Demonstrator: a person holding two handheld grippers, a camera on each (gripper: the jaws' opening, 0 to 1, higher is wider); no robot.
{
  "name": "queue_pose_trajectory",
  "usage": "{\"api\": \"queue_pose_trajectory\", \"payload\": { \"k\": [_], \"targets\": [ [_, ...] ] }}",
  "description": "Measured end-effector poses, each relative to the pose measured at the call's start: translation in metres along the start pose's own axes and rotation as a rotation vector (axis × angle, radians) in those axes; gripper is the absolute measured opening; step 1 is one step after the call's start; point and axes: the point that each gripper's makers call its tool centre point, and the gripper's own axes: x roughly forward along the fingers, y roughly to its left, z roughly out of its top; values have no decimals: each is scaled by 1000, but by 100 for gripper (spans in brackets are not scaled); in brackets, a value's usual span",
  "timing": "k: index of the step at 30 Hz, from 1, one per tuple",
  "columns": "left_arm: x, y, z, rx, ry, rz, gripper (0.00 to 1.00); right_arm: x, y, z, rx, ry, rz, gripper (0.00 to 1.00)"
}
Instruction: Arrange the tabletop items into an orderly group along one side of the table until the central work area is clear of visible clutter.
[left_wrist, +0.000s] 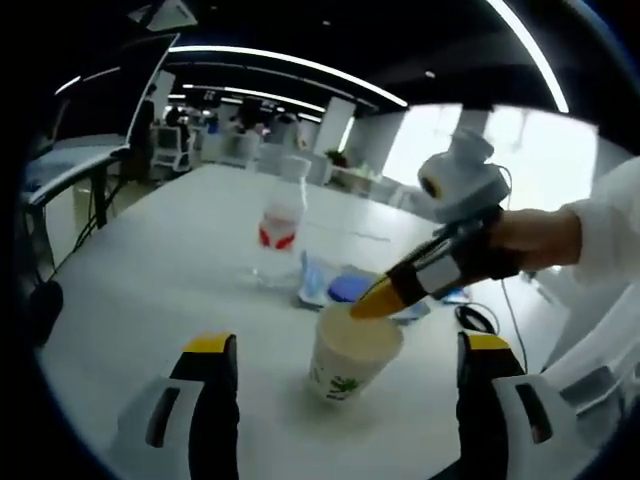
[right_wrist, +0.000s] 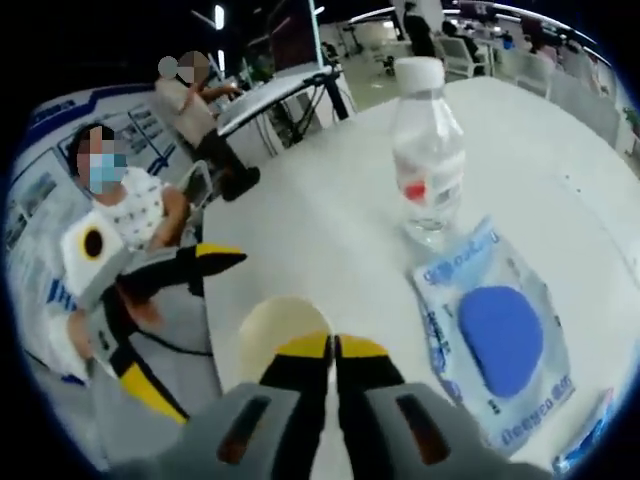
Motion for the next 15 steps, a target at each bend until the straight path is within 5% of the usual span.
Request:
{"api": "queue_pose_trajectory", "payload": {
  "k": [15],
  "targets": [
    [0,-4,-4,18,21,-10,89,1,2,-5,-52,-5,-4,0]
  ]
}}
